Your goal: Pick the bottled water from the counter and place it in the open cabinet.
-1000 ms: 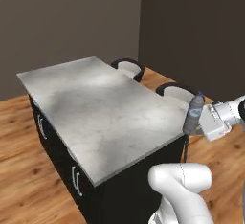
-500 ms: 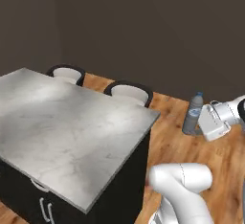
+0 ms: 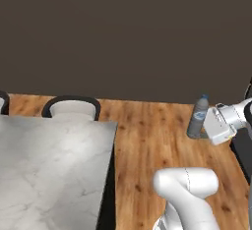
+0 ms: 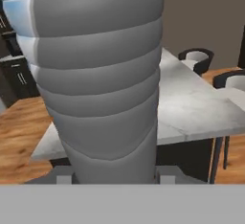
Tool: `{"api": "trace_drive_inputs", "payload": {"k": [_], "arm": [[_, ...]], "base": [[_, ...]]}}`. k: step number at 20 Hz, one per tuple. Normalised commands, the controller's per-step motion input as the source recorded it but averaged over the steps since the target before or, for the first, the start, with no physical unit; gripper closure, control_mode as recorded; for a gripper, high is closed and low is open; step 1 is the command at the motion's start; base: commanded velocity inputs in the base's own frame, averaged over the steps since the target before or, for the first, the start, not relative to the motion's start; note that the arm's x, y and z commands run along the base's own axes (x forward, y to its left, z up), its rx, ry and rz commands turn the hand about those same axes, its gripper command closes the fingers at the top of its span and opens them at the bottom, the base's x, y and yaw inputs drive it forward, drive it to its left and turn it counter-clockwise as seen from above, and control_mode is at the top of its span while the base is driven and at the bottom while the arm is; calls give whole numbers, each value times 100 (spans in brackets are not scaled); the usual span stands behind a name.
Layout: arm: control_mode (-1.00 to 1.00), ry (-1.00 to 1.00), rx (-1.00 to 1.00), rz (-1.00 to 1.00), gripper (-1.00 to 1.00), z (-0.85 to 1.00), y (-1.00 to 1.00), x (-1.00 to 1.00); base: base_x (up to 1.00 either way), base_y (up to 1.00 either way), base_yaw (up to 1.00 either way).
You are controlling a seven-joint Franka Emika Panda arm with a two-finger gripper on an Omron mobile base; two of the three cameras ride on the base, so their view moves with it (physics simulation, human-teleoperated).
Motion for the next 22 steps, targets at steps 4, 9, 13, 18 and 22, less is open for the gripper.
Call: {"api": "trace_drive_inputs", "payload": {"k": [4,9,13,18,22], "arm": [[100,0,0,0,100,0,0,0],[100,0,0,0,100,0,0,0],[100,0,0,0,100,0,0,0],[100,0,0,0,100,0,0,0],[100,0,0,0,100,0,0,0]], "base": [[0,13,-71],[0,0,-63],[0,0,-59],[0,0,-63],[0,0,-63]]}}
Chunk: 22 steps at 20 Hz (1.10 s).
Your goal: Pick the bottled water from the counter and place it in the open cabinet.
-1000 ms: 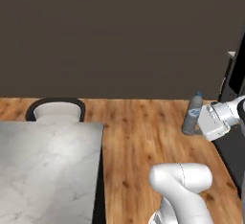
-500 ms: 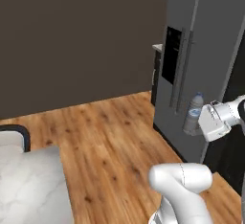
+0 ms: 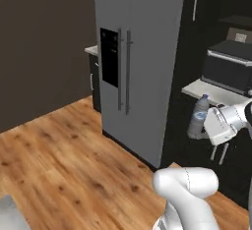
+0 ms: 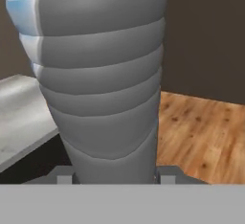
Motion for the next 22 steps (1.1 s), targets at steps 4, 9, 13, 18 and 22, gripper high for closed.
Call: {"api": "trace_drive_inputs", "payload": {"k": [4,9,13,18,22], "arm": [[100,0,0,0,100,0,0,0],[100,0,0,0,100,0,0,0],[100,0,0,0,100,0,0,0],[100,0,0,0,100,0,0,0],[100,0,0,0,100,0,0,0]], "base": [[0,0,-64],[0,0,-63],[57,28,-50],[78,40,-27],[90,53,-29]]}}
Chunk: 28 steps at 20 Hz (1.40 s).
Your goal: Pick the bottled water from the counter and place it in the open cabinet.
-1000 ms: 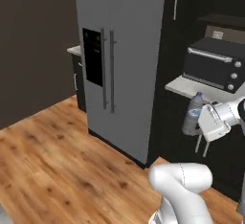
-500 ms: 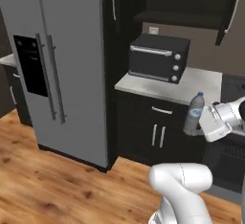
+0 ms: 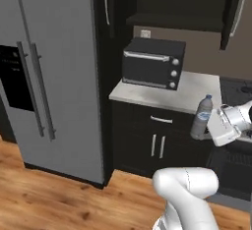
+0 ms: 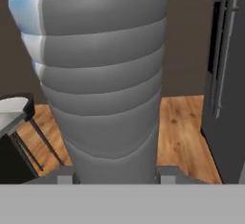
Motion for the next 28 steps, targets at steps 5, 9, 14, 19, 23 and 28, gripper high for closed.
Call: {"api": "trace_drive_inputs", "payload": {"k": [5,9,14,19,23,28], "arm": [[100,0,0,0,100,0,0,0],[100,0,0,0,100,0,0,0],[100,0,0,0,100,0,0,0],[100,0,0,0,100,0,0,0],[100,0,0,0,100,0,0,0],[100,0,0,0,100,0,0,0]], "base": [[79,38,-20],[62,38,-15],[28,10,-20],[20,23,-38],[33,67,-43],[39,70,-28]]}}
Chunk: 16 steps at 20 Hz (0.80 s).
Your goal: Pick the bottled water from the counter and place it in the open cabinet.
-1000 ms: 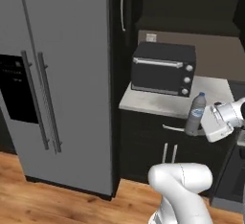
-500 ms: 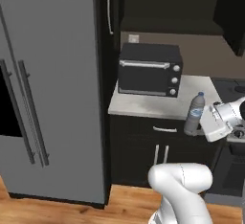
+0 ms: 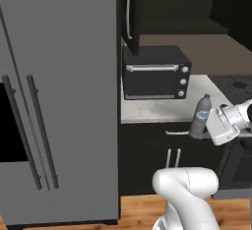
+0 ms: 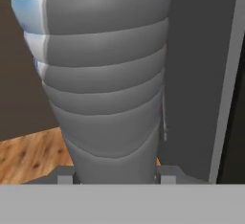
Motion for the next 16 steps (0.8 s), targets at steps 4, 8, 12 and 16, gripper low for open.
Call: {"api": "trace_drive_inputs", "payload": {"k": [4,8,12,16], "arm": [[100,0,0,0,100,0,0,0],[100,0,0,0,100,0,0,0],[100,0,0,0,100,0,0,0],[100,0,0,0,100,0,0,0]], "base": [[0,-5,-1],[9,-2,-8],[46,-23,-8],[64,-21,-11]]}}
